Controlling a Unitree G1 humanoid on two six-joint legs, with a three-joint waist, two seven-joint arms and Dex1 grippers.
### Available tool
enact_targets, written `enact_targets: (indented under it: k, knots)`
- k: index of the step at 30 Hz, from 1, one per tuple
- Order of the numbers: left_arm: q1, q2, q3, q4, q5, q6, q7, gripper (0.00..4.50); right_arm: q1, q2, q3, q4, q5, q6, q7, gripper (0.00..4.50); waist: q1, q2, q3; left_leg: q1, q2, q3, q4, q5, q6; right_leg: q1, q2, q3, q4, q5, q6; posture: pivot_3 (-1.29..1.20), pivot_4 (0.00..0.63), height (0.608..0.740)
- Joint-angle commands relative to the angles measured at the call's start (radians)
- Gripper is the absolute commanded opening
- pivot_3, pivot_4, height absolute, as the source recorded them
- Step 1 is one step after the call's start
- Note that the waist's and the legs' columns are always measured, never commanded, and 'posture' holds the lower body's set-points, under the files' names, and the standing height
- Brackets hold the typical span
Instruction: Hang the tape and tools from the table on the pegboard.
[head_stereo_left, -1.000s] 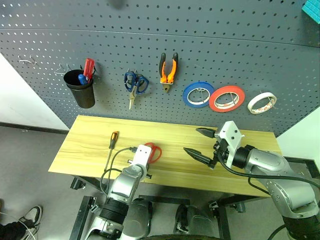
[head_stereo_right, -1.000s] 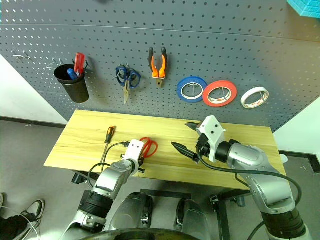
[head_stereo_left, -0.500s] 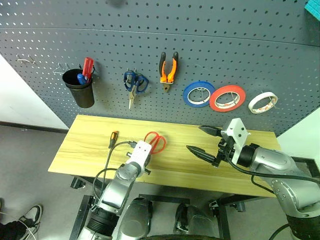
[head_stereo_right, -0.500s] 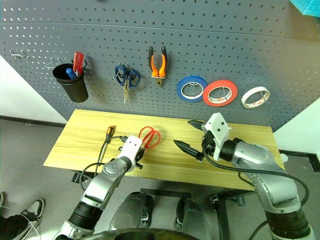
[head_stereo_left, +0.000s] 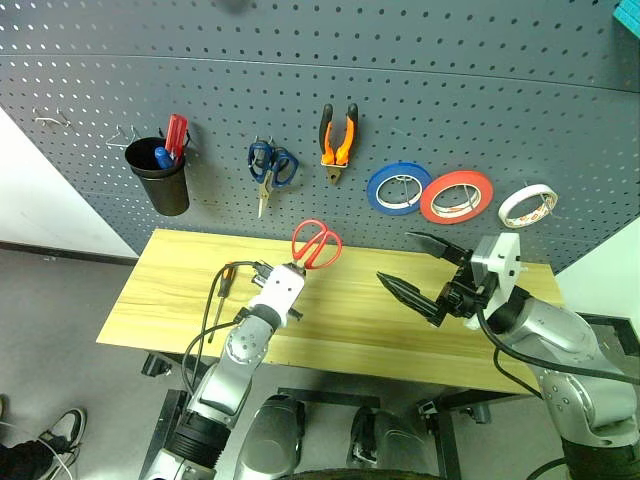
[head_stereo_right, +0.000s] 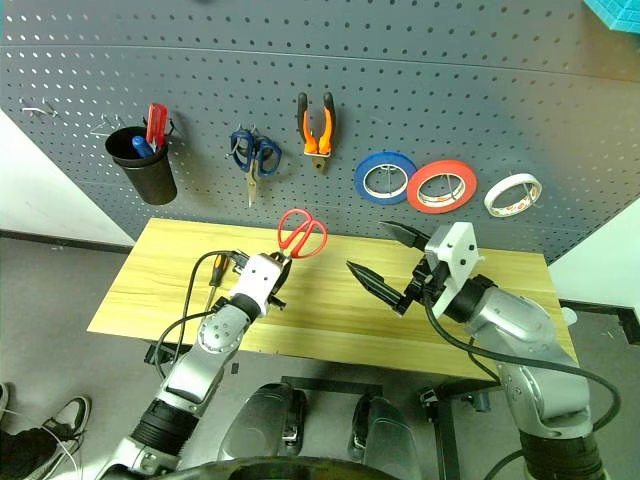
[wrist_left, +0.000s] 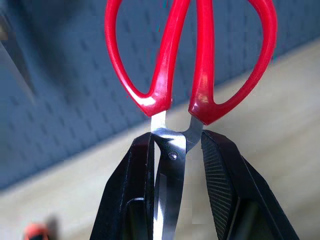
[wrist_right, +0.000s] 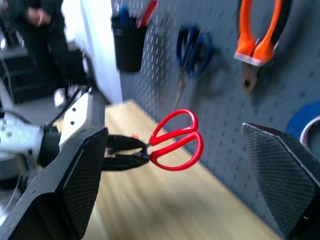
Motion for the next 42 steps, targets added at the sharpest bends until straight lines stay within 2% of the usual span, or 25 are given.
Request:
enact_targets:
  k: [1, 9, 14, 30, 42]
  knots:
    - [-0.033, -0.004, 0.021, 0.015, 0.010, -0.179, 0.019, 1.03, 0.008, 0.045, -0.031, -0.035, 0.024, -0.073, -0.023, 4.50, 0.000, 0.000, 0.000, 0.000, 0.000, 0.000, 0.000, 0.000, 0.000, 0.000, 0.000, 0.000, 0.000, 0.000, 0.000, 0.28, 0.145, 0.731]
    - [-0.008, 0.018, 0.040, 0.014, 0.095, -0.415, 0.092, 1.03, 0.017, 0.039, -0.022, -0.020, 0.016, -0.090, -0.022, 4.50, 0.000, 0.000, 0.000, 0.000, 0.000, 0.000, -0.001, 0.000, 0.000, 0.000, 0.001, 0.000, -0.001, 0.000, 0.000, 0.28, 0.144, 0.731]
    - [0.007, 0.014, 0.094, 0.000, 0.124, -0.478, 0.169, 1.03, 0.012, 0.034, -0.021, -0.011, 0.017, -0.092, -0.017, 4.50, 0.001, 0.000, 0.000, 0.000, 0.001, 0.000, -0.001, 0.000, 0.000, 0.000, 0.001, 0.000, -0.001, 0.000, 0.000, 0.29, 0.143, 0.731]
    - [-0.042, -0.028, 0.218, 0.046, 0.121, -0.418, 0.267, 1.03, 0.011, 0.017, -0.021, 0.010, -0.005, -0.092, -0.008, 4.50, 0.001, 0.000, 0.000, 0.001, 0.001, 0.001, -0.001, 0.000, 0.000, 0.001, 0.003, -0.001, -0.001, 0.000, 0.000, 0.29, 0.142, 0.731]
    - [-0.181, -0.040, 0.245, 0.244, 0.098, -0.449, 0.307, 1.03, 0.012, 0.018, -0.024, -0.001, 0.006, -0.090, -0.011, 4.50, 0.002, 0.000, 0.000, 0.001, 0.000, 0.001, 0.000, 0.000, 0.000, 0.002, 0.003, -0.001, 0.000, 0.001, 0.000, 0.28, 0.144, 0.731]
